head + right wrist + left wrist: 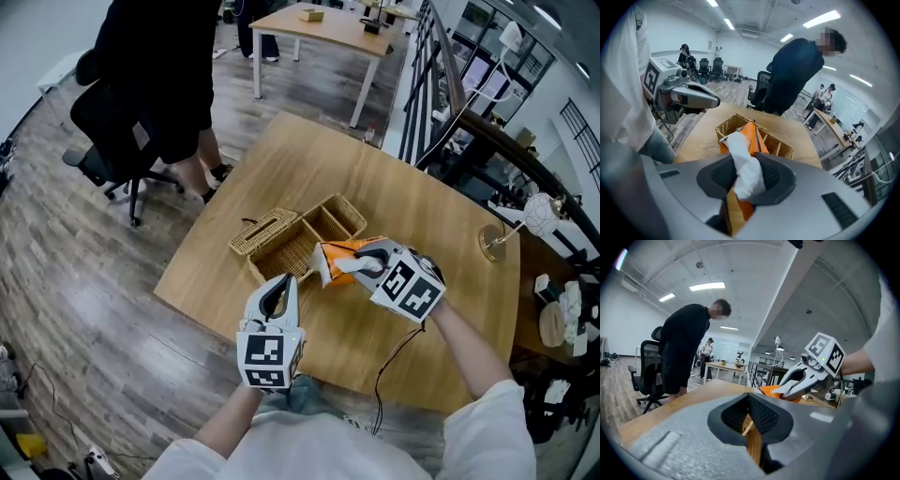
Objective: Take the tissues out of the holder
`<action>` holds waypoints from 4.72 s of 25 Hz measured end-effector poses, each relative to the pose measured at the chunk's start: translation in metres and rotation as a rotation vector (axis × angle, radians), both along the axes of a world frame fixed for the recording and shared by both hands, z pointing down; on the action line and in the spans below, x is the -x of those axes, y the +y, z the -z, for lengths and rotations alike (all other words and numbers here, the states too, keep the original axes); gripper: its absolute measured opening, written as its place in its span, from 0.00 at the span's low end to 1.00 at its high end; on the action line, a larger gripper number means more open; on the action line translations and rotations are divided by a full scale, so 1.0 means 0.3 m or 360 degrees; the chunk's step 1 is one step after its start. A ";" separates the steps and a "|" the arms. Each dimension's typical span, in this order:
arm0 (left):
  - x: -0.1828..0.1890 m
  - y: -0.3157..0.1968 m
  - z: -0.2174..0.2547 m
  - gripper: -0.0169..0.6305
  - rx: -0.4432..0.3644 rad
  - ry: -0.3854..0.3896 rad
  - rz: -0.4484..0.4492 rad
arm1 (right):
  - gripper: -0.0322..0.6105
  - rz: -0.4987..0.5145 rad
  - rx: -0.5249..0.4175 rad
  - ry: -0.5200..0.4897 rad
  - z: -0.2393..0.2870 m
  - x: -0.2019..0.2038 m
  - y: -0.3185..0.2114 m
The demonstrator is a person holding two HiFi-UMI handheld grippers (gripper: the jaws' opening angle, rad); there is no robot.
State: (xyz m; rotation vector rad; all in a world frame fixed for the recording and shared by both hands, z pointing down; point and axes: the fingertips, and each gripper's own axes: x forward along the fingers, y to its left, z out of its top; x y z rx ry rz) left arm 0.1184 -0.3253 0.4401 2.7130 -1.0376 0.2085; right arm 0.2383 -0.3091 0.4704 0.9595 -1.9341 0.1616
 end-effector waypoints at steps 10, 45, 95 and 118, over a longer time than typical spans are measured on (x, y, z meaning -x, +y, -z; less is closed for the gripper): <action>-0.105 0.077 -0.034 0.04 0.0020 -0.0027 -0.0155 | 0.21 -0.0148 0.0023 -0.0023 -0.041 -0.087 0.118; -0.261 0.260 -0.258 0.04 0.0139 -0.0259 -0.0504 | 0.21 -0.0343 0.0164 -0.0169 -0.367 -0.136 0.287; -0.302 0.224 -0.151 0.04 0.0066 -0.0201 -0.0422 | 0.42 -0.0639 -0.0188 -0.0700 -0.133 -0.122 0.299; -0.342 0.273 -0.045 0.04 -0.0051 -0.0120 -0.0498 | 0.12 -0.1490 -0.0767 -0.1117 -0.005 -0.265 0.490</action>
